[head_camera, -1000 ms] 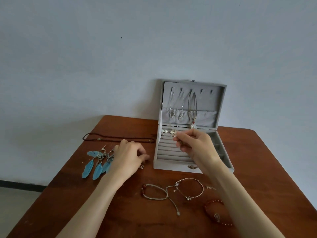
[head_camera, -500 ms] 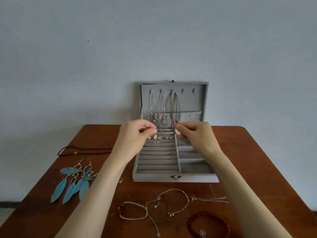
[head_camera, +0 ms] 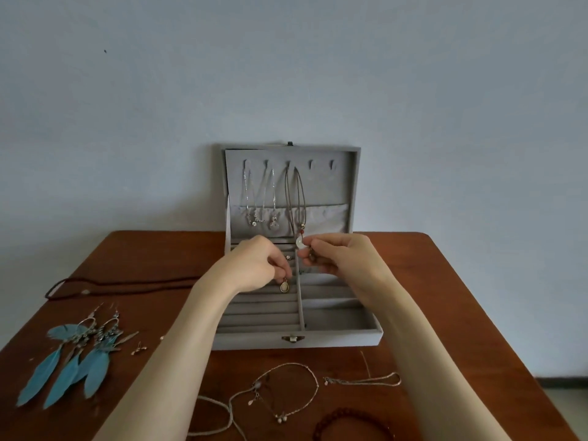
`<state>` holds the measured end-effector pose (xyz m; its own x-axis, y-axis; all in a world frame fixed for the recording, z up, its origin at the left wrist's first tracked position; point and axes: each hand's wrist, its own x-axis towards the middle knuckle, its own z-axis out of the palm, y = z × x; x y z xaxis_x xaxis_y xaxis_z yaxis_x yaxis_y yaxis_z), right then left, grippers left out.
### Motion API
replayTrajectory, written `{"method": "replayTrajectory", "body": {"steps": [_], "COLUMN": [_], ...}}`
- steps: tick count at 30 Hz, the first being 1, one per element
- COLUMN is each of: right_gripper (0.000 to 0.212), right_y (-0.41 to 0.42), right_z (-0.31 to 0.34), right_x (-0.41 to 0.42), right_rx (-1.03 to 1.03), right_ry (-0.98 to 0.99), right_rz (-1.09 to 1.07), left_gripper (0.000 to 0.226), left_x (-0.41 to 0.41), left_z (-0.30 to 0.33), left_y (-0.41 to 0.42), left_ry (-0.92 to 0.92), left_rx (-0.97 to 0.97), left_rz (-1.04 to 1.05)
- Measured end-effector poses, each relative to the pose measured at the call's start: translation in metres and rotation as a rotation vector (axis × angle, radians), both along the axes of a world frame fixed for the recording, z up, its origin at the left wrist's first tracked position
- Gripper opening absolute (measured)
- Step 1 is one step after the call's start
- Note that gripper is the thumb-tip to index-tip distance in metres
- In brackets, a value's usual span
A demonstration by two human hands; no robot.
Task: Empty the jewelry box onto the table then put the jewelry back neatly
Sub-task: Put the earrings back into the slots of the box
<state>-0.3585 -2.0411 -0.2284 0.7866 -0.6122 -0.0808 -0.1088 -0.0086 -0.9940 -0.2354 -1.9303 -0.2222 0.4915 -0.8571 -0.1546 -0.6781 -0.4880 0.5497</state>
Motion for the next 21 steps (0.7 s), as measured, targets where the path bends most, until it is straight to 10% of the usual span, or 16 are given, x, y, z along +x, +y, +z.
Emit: {"method": "replayTrajectory", "body": {"steps": [21], "right_gripper": [0.011], "right_y": [-0.004], "right_z": [-0.015], "right_x": [0.003], "right_rx": [-0.298], "right_ry": [0.097], "right_rz": [-0.171], "left_gripper": [0.018], "left_x": [-0.001], "left_z": [-0.021], "left_y": [-0.01], "left_ry": [-0.206], "left_rx": [-0.183], "left_rz": [0.169]}}
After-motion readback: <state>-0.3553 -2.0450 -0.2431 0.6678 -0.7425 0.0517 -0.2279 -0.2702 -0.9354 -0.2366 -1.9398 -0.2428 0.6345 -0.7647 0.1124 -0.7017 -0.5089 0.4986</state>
